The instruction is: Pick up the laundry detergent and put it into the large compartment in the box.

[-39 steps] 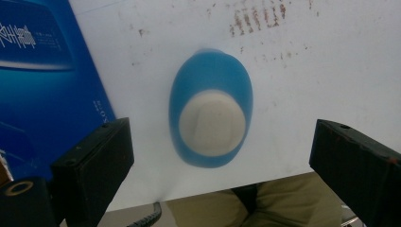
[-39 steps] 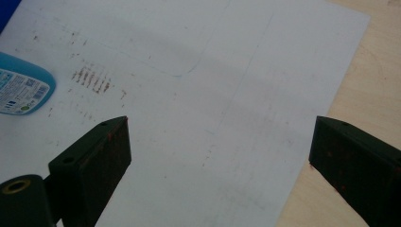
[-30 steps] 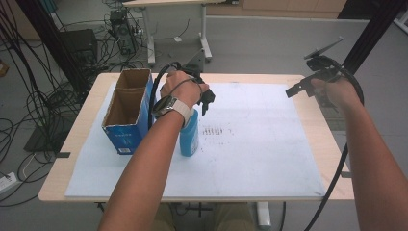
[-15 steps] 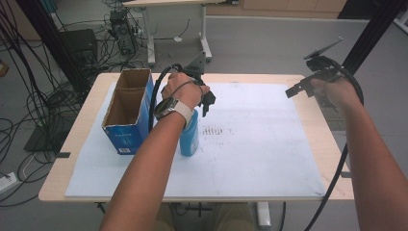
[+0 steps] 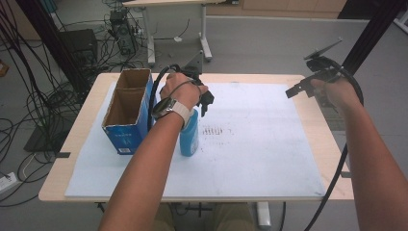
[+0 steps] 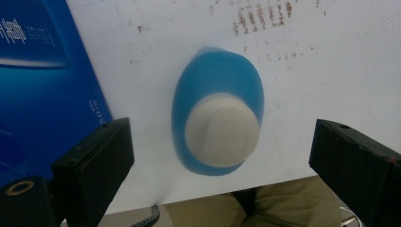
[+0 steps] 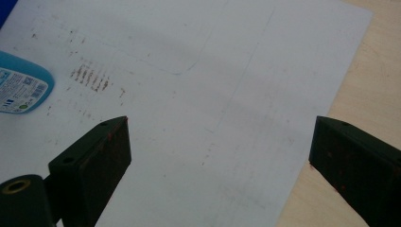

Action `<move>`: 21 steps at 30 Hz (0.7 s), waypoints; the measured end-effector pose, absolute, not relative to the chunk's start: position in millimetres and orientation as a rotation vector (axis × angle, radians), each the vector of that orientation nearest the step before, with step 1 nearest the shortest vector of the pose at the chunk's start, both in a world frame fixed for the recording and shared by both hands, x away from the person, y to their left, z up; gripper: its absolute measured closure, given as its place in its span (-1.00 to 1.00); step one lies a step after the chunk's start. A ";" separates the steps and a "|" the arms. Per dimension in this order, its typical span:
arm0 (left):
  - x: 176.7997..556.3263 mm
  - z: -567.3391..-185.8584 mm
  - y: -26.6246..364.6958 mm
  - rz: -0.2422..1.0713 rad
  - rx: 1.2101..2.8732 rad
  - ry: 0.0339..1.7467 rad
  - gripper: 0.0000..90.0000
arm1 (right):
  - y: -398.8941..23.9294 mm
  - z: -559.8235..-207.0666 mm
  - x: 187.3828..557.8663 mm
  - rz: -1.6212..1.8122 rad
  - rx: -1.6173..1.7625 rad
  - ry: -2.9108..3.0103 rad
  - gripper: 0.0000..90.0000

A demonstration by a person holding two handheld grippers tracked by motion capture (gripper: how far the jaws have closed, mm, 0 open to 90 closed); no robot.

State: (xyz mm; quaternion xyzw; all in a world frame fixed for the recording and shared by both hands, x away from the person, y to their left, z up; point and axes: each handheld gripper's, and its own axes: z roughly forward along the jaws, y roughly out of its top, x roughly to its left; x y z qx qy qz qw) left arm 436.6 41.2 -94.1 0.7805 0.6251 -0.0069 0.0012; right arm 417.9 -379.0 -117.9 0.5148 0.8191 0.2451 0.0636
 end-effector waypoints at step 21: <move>435.8 -94.4 44.6 -0.032 2.436 1.966 -0.83 | -379.7 -117.4 416.5 0.740 1.554 2.470 -0.86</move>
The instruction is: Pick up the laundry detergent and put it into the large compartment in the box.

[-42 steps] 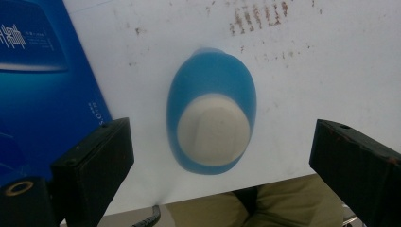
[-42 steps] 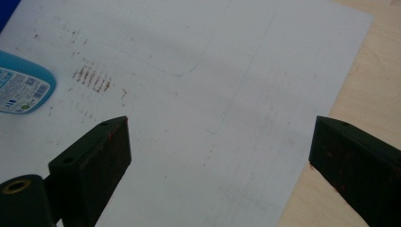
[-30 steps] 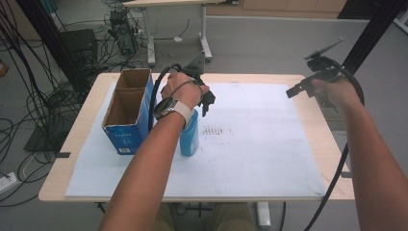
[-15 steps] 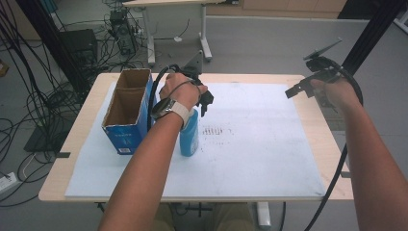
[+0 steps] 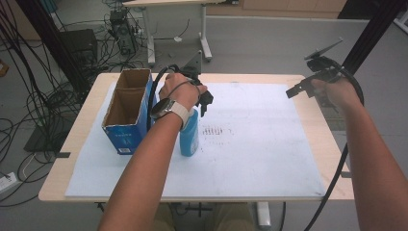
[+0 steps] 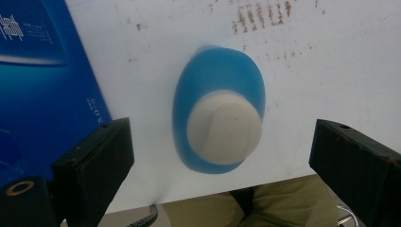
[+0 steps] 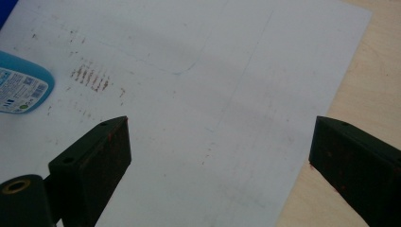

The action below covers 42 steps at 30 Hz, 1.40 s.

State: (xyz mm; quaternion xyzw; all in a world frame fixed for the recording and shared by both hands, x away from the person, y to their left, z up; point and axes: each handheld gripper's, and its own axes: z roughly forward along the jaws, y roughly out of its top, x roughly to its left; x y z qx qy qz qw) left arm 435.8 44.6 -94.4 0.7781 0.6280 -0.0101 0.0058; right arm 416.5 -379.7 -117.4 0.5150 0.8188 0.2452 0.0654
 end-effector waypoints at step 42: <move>435.2 -94.5 46.9 -0.036 2.426 1.967 -0.83 | -379.3 -117.5 416.6 0.737 1.554 2.471 -0.86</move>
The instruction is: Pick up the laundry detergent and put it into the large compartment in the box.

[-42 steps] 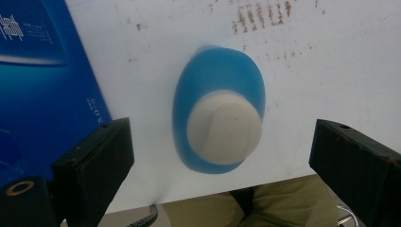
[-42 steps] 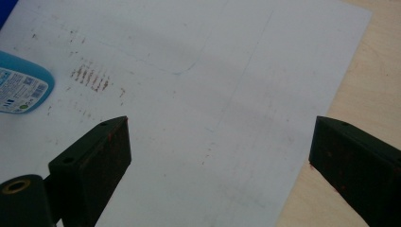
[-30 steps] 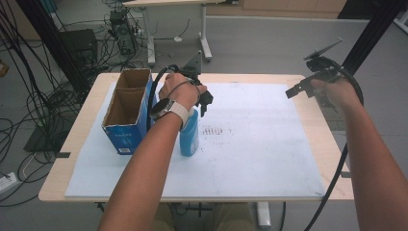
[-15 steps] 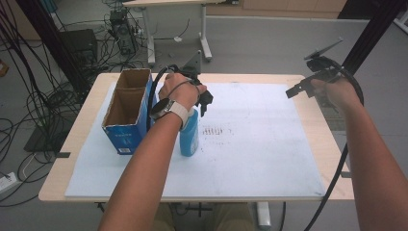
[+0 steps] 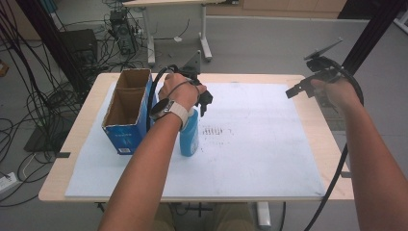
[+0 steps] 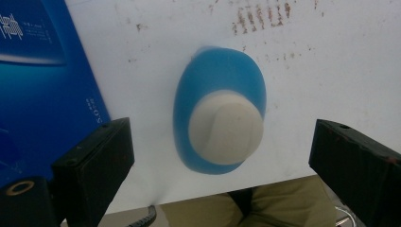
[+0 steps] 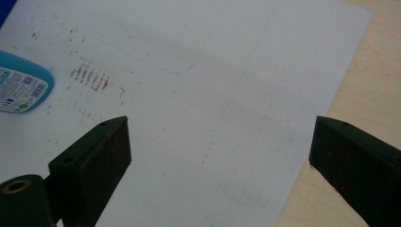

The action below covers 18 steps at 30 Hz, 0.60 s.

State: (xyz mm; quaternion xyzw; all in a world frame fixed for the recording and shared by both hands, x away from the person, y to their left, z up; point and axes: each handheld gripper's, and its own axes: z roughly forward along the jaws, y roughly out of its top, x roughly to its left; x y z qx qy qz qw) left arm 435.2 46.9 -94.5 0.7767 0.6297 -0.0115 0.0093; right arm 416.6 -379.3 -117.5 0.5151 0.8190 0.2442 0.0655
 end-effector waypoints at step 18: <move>435.0 -94.8 46.8 -0.037 2.421 1.966 -0.83 | -380.2 -118.3 416.8 0.739 1.552 2.473 -0.86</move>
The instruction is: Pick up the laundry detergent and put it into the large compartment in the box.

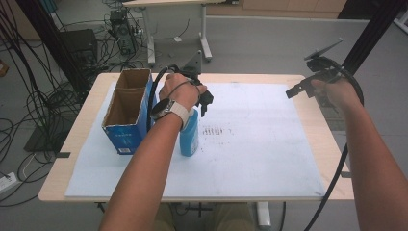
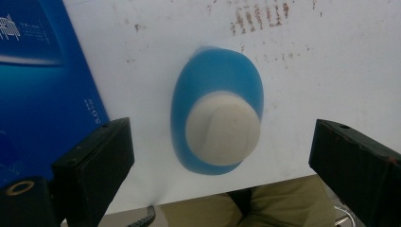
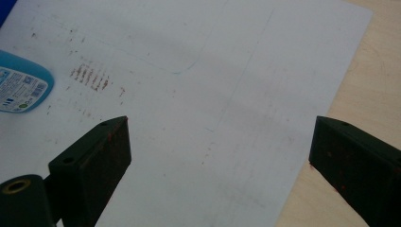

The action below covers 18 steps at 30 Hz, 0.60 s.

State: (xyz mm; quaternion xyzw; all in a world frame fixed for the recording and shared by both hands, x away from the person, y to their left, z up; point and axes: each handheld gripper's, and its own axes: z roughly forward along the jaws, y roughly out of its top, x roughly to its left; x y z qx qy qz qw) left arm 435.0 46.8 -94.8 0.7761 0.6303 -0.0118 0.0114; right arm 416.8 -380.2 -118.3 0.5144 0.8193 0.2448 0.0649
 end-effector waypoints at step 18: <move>434.3 -95.4 47.7 -0.034 2.425 1.958 -0.83 | -380.0 -118.9 416.8 0.739 1.555 2.473 -0.86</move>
